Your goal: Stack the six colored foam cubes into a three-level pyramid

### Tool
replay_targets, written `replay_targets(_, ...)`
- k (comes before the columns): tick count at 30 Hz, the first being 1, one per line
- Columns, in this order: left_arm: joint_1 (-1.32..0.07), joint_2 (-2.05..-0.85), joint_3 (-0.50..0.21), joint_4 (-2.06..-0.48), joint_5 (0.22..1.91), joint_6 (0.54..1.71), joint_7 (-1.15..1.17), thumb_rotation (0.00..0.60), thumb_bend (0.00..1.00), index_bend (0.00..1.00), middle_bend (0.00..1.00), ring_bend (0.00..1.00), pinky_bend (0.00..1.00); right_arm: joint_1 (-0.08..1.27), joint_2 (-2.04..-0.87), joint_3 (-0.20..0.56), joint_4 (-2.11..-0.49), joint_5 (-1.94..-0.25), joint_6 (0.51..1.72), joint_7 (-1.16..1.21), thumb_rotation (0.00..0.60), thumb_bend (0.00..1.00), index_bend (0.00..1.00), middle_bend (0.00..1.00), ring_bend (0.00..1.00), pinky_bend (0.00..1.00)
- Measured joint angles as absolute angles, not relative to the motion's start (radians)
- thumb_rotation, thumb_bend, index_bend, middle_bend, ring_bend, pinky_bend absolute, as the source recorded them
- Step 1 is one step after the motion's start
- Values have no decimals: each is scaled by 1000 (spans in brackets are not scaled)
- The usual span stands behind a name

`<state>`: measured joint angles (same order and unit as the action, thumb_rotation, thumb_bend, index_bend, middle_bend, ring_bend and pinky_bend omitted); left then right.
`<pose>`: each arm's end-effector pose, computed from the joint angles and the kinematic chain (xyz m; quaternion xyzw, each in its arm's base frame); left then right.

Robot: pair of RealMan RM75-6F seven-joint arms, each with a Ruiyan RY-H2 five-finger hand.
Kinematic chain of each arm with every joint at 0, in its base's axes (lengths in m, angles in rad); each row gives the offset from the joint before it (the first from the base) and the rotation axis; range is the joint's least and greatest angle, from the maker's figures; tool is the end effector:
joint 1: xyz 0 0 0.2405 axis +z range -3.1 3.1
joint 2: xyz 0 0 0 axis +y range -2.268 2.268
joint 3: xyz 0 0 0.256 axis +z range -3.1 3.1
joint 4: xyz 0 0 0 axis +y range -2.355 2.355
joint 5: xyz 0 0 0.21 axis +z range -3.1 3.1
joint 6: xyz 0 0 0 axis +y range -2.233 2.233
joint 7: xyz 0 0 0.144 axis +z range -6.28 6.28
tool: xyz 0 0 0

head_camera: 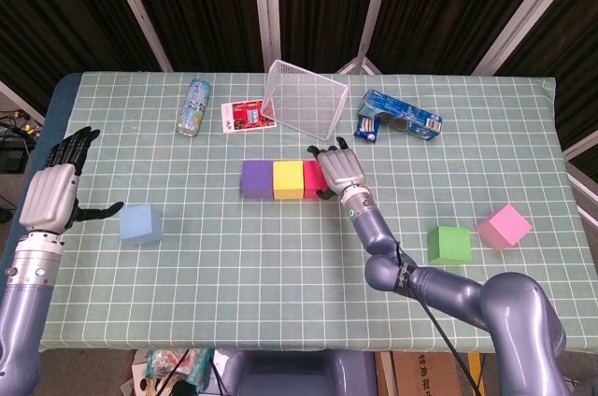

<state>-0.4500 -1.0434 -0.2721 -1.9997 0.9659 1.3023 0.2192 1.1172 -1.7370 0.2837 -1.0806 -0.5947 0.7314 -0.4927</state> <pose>-0.1956 0.2938 0.1648 -0.5403 -0.4621 -0.4445 0.5449 -0.0823 -0.4417 -0.0527 0.7253 -0.4233 0.3139 0.4430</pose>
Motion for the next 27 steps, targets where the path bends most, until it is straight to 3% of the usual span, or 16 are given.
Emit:
replay_targets(13,-449,-1039,-274,-2002,962,1302,218,600,45,0,0,0,25,1119,-1745,278,-1076,-591,739,-501,600,264,122,411,242,0)
replay_targets(18,-449,-1037,-274,-2003,961,1301,219,600,44,0,0,0,18,1117,-1743,277,-1081,-594,748,-502,600,263,7,320,182,0)
replay_targets(27,-448,-1032,-274,-2007,961,1299,217,600,44,0,0,0,18,1115,-1729,268,-1116,-566,756,-532,600,263,0,151,61,0)
